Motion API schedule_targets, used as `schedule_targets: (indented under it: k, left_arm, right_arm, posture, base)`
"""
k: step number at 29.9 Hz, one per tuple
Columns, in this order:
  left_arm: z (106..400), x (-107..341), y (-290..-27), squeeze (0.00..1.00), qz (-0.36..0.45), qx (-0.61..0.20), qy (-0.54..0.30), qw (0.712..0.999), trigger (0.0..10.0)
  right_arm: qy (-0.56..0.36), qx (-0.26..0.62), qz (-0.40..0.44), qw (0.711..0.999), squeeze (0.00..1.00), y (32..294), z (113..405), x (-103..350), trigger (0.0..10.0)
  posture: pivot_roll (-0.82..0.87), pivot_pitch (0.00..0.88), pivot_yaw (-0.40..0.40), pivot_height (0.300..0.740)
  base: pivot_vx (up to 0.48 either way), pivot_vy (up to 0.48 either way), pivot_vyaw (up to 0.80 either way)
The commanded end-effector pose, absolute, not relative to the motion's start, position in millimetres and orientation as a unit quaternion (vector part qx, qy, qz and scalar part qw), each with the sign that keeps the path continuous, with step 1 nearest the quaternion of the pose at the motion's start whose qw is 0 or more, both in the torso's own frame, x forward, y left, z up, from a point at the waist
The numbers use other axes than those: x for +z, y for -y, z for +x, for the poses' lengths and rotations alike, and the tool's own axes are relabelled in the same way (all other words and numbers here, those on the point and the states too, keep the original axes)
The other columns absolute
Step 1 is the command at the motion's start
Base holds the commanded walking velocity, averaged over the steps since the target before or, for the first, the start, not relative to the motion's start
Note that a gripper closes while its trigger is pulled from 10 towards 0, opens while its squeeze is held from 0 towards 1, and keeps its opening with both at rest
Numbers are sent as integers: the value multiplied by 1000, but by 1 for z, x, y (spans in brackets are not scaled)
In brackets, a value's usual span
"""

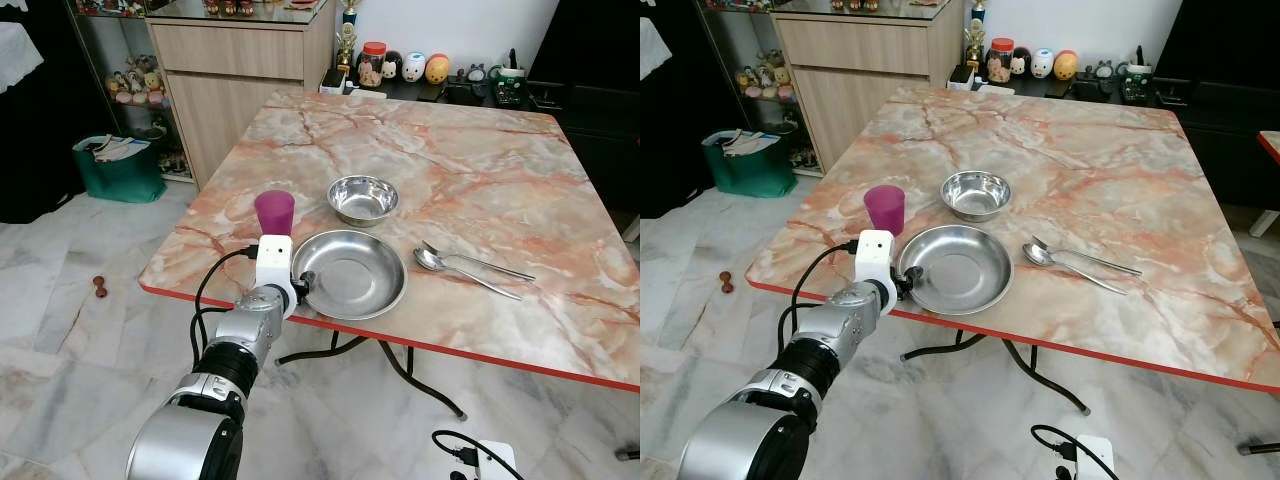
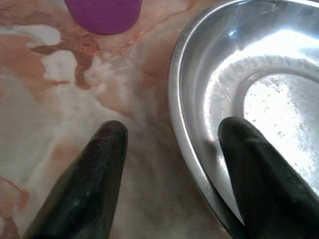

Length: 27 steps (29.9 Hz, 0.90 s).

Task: Setting the table

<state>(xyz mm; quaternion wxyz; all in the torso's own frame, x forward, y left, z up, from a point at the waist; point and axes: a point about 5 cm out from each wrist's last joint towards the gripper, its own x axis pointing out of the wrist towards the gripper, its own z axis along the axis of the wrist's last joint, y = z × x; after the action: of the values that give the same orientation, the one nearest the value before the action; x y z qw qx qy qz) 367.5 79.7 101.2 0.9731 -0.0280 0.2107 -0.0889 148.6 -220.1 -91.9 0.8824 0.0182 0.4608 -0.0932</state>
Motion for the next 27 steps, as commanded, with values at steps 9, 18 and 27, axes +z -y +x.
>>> schedule_targets:
  k: [9, 18, 27]
  left_arm:
    - [369, 103, -78, 0, -12, -97, -214, 972, 0]
    - [369, 104, -80, 0, 6, -110, -210, 971, 0]
    - [366, 104, -80, 0, 49, -137, -201, 969, 0]
  right_arm:
    - [-463, -87, 16, 882, 0, 219, 151, -91, 10000]
    - [-464, -85, 17, 882, 0, 219, 151, -92, 10000]
    - [-465, -83, 17, 881, 0, 218, 150, -92, 10000]
  posture:
    - [115, 0, -15, 740]
    - [120, 0, -13, 740]
    - [126, 0, -14, 740]
  base:
    - [0, 0, 0]
    - [0, 0, 0]
    - [0, 0, 0]
